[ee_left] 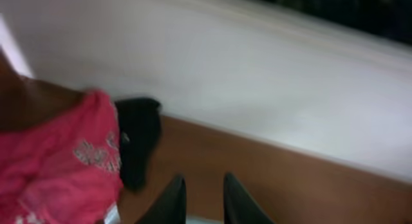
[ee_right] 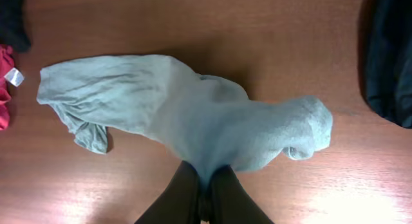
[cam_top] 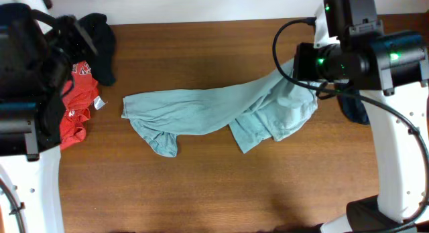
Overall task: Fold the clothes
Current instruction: 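Pull the t-shirt rightward with the right gripper and lay it down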
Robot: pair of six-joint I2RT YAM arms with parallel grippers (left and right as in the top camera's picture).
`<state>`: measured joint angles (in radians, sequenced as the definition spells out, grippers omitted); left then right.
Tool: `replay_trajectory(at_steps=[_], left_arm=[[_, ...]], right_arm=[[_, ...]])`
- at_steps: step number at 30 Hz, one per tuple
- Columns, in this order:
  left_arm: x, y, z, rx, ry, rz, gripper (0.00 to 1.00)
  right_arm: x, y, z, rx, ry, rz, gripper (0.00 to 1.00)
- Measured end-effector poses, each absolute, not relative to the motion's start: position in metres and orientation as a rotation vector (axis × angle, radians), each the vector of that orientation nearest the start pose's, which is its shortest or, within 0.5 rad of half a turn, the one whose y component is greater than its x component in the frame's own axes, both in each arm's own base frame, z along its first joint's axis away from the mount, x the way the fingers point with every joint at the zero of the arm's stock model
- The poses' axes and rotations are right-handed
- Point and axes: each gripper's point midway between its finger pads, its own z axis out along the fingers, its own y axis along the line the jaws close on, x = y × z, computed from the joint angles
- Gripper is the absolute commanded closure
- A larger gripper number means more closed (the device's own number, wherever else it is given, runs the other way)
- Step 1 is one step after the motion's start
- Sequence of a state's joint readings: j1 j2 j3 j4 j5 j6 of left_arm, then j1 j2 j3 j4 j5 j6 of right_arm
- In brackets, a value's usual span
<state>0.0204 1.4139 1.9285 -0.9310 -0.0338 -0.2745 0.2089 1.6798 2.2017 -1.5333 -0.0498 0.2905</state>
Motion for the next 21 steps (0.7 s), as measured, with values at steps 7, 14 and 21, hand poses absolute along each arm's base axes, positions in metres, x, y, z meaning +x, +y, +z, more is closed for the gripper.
replay_trajectory(at_steps=[7,14,21], left_arm=[[0.356,-0.019,0.369,-0.171,2.348,-0.206,0.80],[0.354,-0.066,0.286,0.144,2.695,-0.211,0.88],[0.351,-0.091,0.207,0.310,2.957,-0.188,0.90]], right_arm=[[0.353,0.081,0.342,0.077,2.594,0.228,0.96],[0.360,0.081,0.341,0.077,2.582,0.216,0.95],[0.362,0.077,0.342,0.089,2.578,0.212,0.92]])
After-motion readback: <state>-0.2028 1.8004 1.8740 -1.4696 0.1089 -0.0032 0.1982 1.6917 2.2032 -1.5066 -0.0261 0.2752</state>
